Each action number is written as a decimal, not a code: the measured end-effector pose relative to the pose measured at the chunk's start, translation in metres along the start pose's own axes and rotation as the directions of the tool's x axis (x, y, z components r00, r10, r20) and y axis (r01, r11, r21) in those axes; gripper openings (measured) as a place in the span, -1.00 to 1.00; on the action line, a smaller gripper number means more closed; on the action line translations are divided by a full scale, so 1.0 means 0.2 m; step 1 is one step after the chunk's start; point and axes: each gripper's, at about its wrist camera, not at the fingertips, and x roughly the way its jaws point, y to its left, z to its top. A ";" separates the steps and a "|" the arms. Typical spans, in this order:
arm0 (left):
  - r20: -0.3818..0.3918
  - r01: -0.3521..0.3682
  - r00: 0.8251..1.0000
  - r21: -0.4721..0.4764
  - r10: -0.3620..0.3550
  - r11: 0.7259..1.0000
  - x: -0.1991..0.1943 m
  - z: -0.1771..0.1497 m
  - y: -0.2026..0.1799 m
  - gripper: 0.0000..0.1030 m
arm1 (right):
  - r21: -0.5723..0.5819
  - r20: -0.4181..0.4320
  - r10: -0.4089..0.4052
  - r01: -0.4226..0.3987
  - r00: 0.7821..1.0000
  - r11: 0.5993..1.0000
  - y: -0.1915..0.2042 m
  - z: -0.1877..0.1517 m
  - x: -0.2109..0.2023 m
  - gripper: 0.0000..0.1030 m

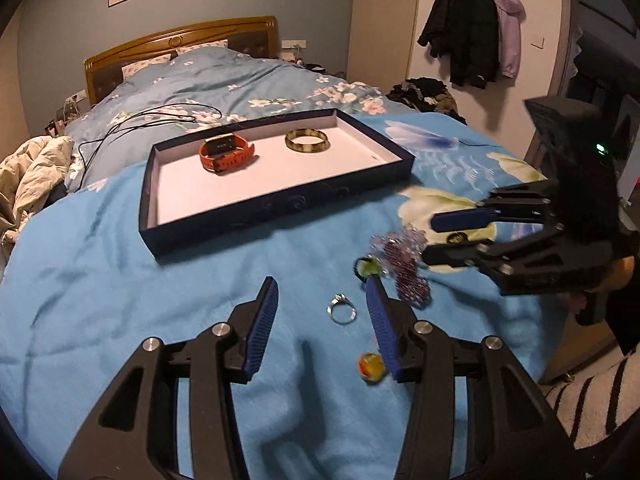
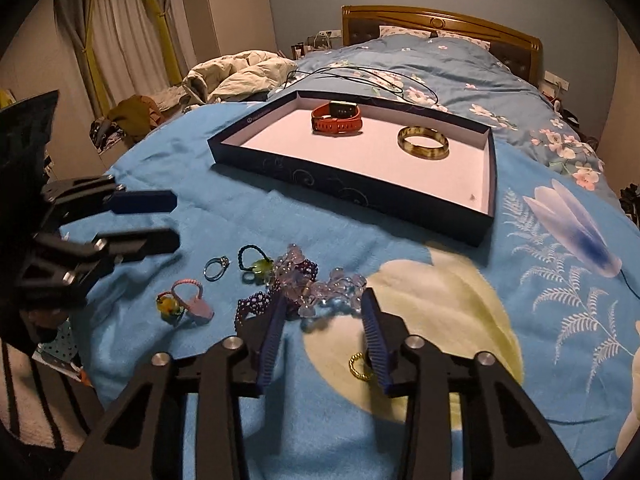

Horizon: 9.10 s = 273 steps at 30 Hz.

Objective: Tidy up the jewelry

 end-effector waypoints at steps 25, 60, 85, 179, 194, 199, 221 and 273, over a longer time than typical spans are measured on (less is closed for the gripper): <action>-0.037 0.037 0.999 0.019 -0.036 0.999 0.03 -0.04 -0.02 -0.14 | 0.123 0.080 -0.087 0.077 0.993 0.989 -0.22 0.15 -0.02 -0.83; 0.007 -0.012 1.000 0.070 0.012 0.997 -0.03 -0.10 -0.06 -0.18 | 0.103 0.026 -0.002 -0.001 1.000 0.995 0.00 -0.02 -0.04 -0.82; -0.008 0.019 1.000 0.082 -0.019 0.996 -0.03 -0.11 -0.07 -0.20 | 0.128 0.062 0.190 -0.197 0.980 0.972 0.01 -0.01 -0.14 -0.87; -0.010 0.037 0.999 0.030 -0.037 0.999 0.06 0.11 -0.01 -0.75 | -0.028 0.068 0.069 -0.067 0.995 0.997 0.08 0.06 -0.14 -0.82; 0.048 -0.140 0.989 -0.024 0.141 0.990 0.21 0.45 0.21 -0.74 | -0.004 0.199 -0.020 0.021 0.980 1.000 -0.14 0.39 -0.14 -0.82; 0.034 -0.182 0.982 -0.049 0.183 0.982 0.31 0.53 0.30 -0.75 | 0.019 0.199 -0.033 0.030 0.979 0.999 -0.22 0.47 -0.07 -0.82; -0.093 -0.260 0.963 -0.100 0.251 0.960 0.75 0.69 0.49 -0.74 | 0.026 0.085 -0.072 0.070 0.994 0.997 -0.34 0.62 0.28 -0.82; 0.022 -0.306 0.949 -0.175 0.315 0.936 0.38 0.53 0.31 0.49 | 0.081 0.137 -0.088 0.077 0.987 0.994 -0.24 0.42 0.09 0.32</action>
